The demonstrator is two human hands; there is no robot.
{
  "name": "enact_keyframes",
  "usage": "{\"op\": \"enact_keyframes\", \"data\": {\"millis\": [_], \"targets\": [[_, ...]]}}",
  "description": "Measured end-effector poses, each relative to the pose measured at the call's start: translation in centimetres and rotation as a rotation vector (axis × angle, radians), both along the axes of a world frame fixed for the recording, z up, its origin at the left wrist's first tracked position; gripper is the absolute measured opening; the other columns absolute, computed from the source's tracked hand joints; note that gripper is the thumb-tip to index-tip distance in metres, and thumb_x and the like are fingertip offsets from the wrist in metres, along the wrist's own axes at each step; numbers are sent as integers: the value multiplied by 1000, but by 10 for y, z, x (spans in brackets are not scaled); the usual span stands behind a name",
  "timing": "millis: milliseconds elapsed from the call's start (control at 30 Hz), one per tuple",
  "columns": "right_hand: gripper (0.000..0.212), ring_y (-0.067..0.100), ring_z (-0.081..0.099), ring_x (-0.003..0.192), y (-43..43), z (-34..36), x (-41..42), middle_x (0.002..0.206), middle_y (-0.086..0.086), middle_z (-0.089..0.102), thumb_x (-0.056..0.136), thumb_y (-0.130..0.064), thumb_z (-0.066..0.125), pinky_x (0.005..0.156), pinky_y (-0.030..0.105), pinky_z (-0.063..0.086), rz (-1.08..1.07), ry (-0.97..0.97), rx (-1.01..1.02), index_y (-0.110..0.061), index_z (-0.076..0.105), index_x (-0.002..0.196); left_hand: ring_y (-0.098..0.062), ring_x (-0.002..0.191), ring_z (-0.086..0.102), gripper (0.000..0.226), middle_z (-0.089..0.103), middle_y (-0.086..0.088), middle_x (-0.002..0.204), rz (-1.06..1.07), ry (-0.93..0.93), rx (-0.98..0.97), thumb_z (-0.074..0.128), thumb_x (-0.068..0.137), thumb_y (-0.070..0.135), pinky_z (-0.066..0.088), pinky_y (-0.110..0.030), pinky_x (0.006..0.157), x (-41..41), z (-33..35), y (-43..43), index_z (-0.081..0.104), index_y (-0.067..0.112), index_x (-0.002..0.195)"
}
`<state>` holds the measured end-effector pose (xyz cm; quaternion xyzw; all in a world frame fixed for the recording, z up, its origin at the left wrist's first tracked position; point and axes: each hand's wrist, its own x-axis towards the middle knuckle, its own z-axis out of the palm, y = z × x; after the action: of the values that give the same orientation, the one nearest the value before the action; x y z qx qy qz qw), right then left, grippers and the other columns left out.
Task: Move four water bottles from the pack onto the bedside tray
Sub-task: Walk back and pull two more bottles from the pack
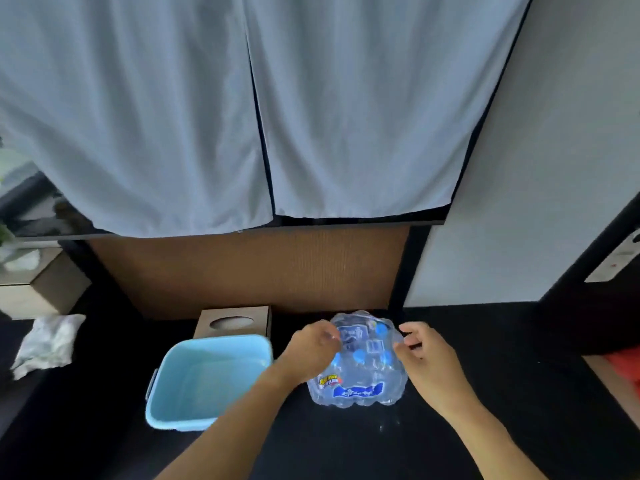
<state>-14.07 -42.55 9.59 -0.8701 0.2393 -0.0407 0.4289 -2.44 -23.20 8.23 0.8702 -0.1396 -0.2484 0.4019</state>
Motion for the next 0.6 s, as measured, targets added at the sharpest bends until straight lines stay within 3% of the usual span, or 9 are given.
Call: {"op": "enact_keyframes", "data": {"millis": [67,133,200,333,400,500,533,600], "targets": [[31,2,63,95,-7,-32,32,120,-2,61,98,-25,61,77,20,51,-18,29,30,-22,59,129,-13,77,60,10,69,-3,96,-10,52,-8,58,96,19,47,-18,58,30,-35,-21,67,20,100],[30,2,63,93,-14,-66,67,119,0,62,98,-23,61,73,17,49,-23,49,34,-21,61,128,-13,83,63,16,73,-8,106,-24,106,3,58,97,20,48,-15,60,59,-74,-44,68,19,109],[28,5,64,94,-19,-97,97,118,2,63,97,-22,62,74,17,49,-42,68,29,-20,63,125,-16,86,66,18,75,-14,109,-67,130,38,55,100,20,54,-20,70,80,-109,-63,69,16,110],[39,24,63,116,-28,-150,133,130,5,58,98,-31,59,101,43,49,-30,221,-129,-23,58,135,-21,91,65,32,73,-10,104,-263,157,233,42,103,17,55,-36,85,100,-168,-81,72,11,109],[44,24,60,121,-33,-165,140,137,4,52,98,-38,56,106,47,44,11,329,-235,-26,54,140,-24,93,69,33,76,-10,106,-326,183,301,42,101,18,57,-38,87,107,-185,-84,75,12,102],[42,24,60,117,-39,-175,147,131,4,48,99,-39,55,103,45,42,29,373,-309,-26,55,138,-20,83,64,34,75,-10,99,-408,226,314,44,102,20,54,-35,80,117,-186,-90,75,14,88],[40,24,60,114,-42,-177,149,127,4,48,99,-38,55,101,45,43,32,381,-333,-24,56,136,-17,82,62,34,73,-5,96,-421,253,285,44,103,19,52,-33,79,119,-182,-92,76,19,91],[38,24,60,110,-45,-181,153,121,5,48,98,-38,55,99,44,45,32,415,-368,-22,56,133,-11,94,64,37,71,3,103,-466,319,238,46,100,12,51,-25,85,121,-173,-94,76,24,116]]}}
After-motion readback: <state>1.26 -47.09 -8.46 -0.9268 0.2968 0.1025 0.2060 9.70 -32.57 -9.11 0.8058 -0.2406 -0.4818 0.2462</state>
